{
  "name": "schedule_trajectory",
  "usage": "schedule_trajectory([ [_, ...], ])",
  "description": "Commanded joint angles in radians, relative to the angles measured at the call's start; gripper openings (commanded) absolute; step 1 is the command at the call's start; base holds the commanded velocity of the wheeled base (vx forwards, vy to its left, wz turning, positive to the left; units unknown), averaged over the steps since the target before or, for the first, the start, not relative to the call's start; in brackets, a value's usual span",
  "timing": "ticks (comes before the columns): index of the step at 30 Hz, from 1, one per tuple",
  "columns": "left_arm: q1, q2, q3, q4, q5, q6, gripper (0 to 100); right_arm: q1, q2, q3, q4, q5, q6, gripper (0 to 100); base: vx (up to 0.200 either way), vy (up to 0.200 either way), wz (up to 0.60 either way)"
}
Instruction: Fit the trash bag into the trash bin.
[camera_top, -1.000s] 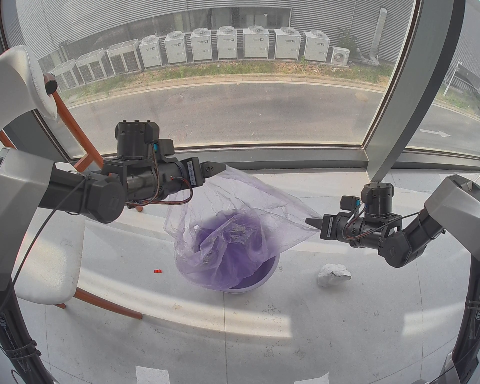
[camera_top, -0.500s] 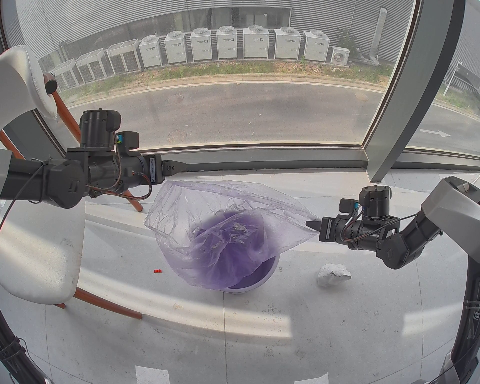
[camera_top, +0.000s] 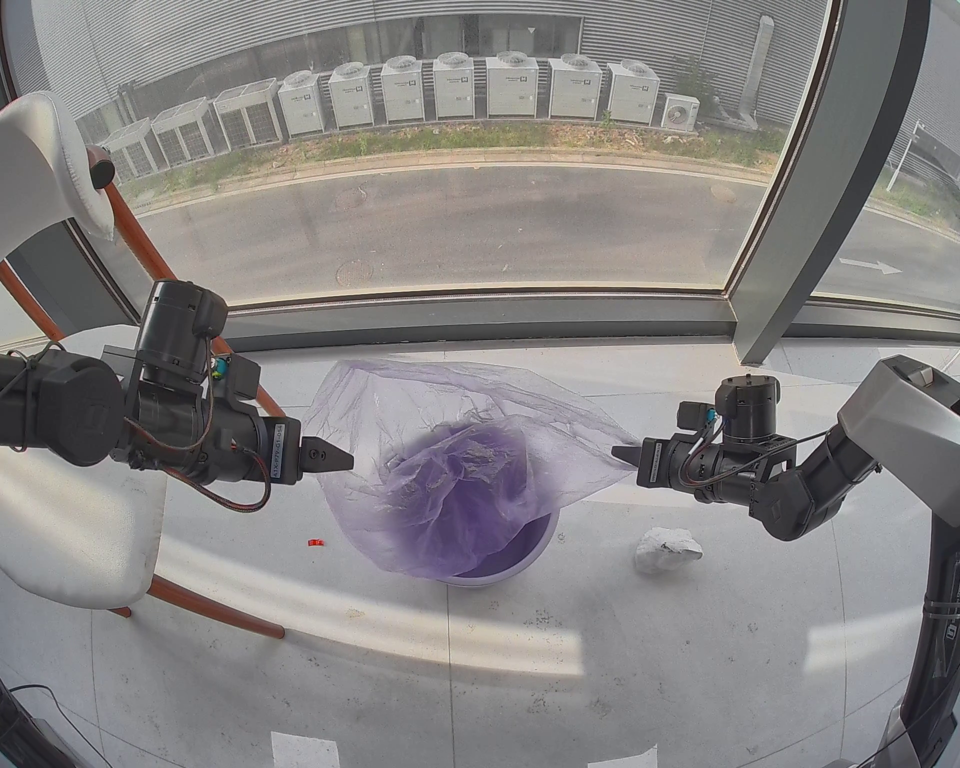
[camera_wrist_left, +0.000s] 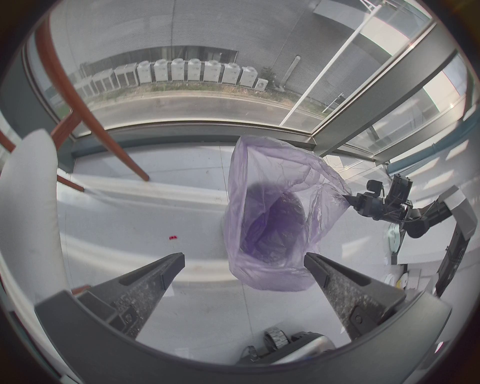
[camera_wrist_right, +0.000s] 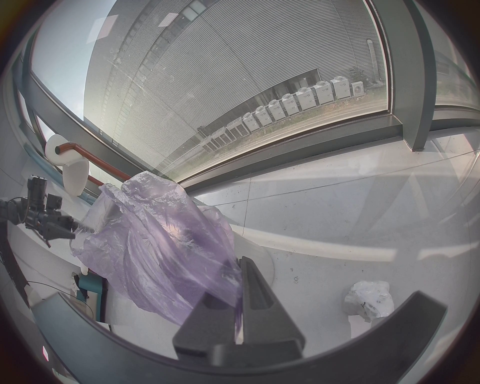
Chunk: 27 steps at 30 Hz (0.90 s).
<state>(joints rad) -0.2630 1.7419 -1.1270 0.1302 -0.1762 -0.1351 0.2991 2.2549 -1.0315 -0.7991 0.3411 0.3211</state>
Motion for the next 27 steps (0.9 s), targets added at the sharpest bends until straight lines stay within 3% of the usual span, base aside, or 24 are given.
schedule_trajectory([
  [1,-0.028,-0.036,0.049,0.003,0.001,-0.061,100,0.014,0.012,0.001,-0.002,-0.005,0.001,0,0.000,0.000,0.00],
  [7,-0.085,0.064,0.066,-0.047,0.004,-0.075,100,0.014,0.005,-0.004,0.000,-0.005,0.000,0,0.000,0.000,0.00],
  [8,-0.093,0.094,0.059,-0.096,0.007,-0.080,0,0.012,-0.001,-0.004,0.000,-0.005,0.000,0,0.000,0.000,0.00],
  [12,-0.122,0.162,0.053,-0.196,0.011,-0.115,0,0.002,-0.021,0.002,0.001,-0.001,0.000,0,0.000,0.000,0.00],
  [19,-0.122,0.219,0.047,-0.248,0.043,-0.205,0,-0.011,-0.026,0.022,0.000,0.001,-0.002,0,0.000,0.000,0.00],
  [27,-0.162,0.188,0.184,-0.271,0.041,-0.256,0,-0.012,-0.072,0.068,0.005,0.006,-0.007,0,0.000,0.000,0.00],
])
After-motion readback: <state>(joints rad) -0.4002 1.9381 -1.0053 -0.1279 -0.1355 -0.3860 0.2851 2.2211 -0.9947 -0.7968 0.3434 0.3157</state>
